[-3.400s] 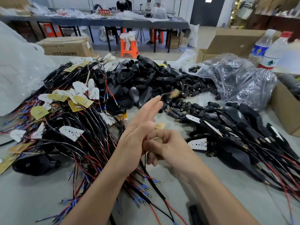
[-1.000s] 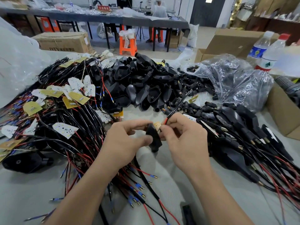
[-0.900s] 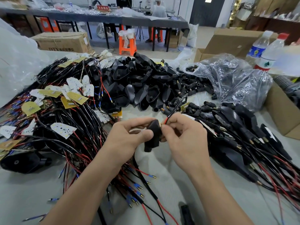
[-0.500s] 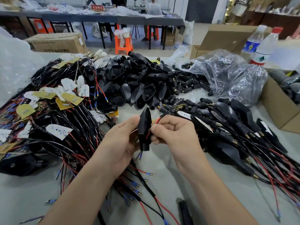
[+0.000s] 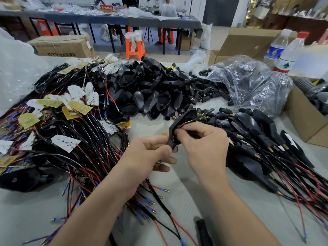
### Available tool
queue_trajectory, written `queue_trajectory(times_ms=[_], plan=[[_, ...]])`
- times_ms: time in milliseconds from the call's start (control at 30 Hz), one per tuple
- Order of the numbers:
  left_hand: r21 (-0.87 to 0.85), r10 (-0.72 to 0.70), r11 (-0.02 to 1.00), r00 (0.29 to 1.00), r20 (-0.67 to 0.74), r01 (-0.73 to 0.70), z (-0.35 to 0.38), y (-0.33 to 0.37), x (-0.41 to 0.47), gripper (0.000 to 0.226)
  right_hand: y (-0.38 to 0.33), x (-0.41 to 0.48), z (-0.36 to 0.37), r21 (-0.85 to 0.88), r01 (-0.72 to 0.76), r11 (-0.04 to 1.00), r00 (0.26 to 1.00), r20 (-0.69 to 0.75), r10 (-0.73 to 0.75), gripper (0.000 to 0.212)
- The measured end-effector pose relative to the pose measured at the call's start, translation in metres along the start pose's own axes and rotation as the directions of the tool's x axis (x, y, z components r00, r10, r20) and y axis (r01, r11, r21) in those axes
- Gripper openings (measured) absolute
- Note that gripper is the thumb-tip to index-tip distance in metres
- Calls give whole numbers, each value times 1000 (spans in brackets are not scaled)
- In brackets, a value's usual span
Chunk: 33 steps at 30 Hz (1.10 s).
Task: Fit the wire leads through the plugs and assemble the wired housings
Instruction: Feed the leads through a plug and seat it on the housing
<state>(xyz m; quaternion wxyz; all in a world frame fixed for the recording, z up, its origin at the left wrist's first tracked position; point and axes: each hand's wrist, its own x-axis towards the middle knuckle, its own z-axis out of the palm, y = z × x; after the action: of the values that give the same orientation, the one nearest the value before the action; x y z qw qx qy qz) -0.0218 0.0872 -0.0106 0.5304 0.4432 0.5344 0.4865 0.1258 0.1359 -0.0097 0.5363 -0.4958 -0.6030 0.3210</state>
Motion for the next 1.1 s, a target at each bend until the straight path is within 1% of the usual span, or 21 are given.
queue_trajectory(times_ms=[67,100,133,200,267,333,400,467,500,567,667,733,767,800,833,867,900,967,1033,1067,1100], plan=[[-22,22,999,997,-79,-24,0,1,1,23,-1,3,0,59,-29,998,999,24,28,7],[-36,41,998,990,-132,-46,-1,2,1,21,-1,6,0,156,-87,984,996,32,83,6],[-44,66,996,981,-180,-75,-3,4,1,19,-2,9,-2,291,-164,943,986,41,159,7],[-58,120,989,959,-255,-139,-9,6,2,24,-4,16,-6,534,-273,800,957,70,280,12],[-55,166,981,953,-254,-185,-19,10,1,30,-4,21,-9,604,-304,737,944,89,317,18],[-76,173,981,980,-95,-181,-27,14,-3,21,-4,21,-8,590,-315,743,946,129,298,24],[-189,152,974,980,125,-127,-34,19,-6,5,-4,19,-5,559,-346,753,938,203,280,32],[-307,151,950,951,269,-64,-41,21,-10,26,-6,18,-3,526,-407,747,912,285,297,40],[-356,149,934,938,313,-30,-44,21,-10,34,-5,18,-1,523,-434,734,898,314,308,42],[-447,156,894,913,376,32,-48,20,-10,35,-3,21,4,558,-478,678,877,340,339,41],[-561,189,815,850,492,143,-53,19,-6,23,1,24,15,611,-542,577,839,354,413,34],[-656,245,714,792,560,243,-55,17,-3,11,2,26,23,634,-597,491,793,376,479,21],[-694,272,667,779,565,271,-56,16,-2,8,2,27,25,648,-625,435,765,399,505,24],[-721,289,634,780,556,279,-57,15,-1,7,3,29,26,664,-653,365,737,446,507,35],[-743,300,613,790,534,270,-58,15,-1,7,4,31,25,675,-679,287,714,518,472,47],[-765,310,595,807,502,247,-59,15,-1,7,6,31,24,670,-709,220,694,607,387,55],[-787,319,581,833,453,206,-60,15,-1,7,6,30,23,646,-741,185,670,690,275,62],[-815,304,574,903,304,81,-61,17,-1,7,10,24,19,575,-790,213,592,806,16,80],[-815,262,577,958,116,-59,-61,18,0,9,14,19,19,547,-793,270,507,837,-207,96],[-817,233,565,972,26,-114,-60,19,1,10,12,20,20,557,-778,291,495,829,-261,95],[-825,204,543,978,-53,-158,-60,19,2,15,7,22,21,574,-758,308,515,818,-258,87]])
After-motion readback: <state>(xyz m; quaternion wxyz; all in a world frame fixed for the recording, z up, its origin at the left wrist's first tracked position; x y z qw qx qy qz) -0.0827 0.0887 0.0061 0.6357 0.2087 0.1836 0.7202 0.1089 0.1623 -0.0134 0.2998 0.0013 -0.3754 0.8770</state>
